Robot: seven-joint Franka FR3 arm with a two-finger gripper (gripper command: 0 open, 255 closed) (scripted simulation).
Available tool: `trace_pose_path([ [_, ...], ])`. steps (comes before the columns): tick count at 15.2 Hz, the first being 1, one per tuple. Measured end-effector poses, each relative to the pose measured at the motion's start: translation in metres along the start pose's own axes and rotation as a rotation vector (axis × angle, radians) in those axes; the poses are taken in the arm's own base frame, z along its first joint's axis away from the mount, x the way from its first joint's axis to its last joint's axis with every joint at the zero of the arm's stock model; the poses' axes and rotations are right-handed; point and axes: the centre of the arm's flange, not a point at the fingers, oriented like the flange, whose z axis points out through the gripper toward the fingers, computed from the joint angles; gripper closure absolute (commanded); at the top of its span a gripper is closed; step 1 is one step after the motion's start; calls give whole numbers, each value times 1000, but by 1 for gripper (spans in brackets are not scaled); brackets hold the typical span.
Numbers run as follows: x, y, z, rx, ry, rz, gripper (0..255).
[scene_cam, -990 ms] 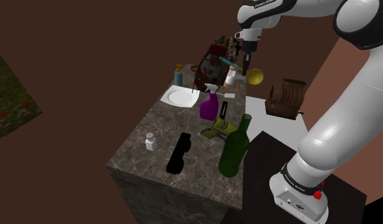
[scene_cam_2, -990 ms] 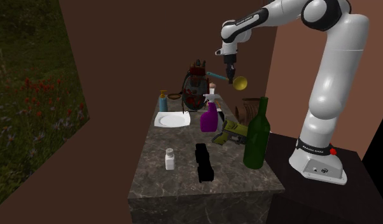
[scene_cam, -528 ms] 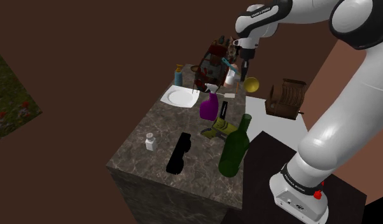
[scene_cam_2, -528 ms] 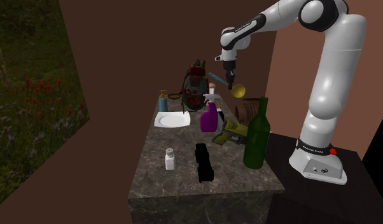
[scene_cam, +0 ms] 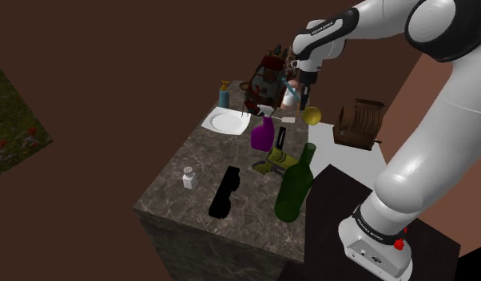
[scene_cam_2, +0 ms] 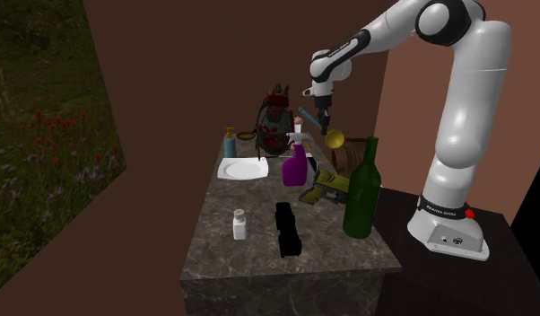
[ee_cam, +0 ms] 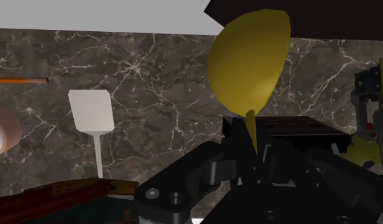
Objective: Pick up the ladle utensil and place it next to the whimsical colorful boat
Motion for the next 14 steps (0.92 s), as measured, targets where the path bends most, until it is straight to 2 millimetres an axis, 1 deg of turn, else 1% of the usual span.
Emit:
trace_pose_path([
  [14,7,11,74,1,-1,-1,255],
])
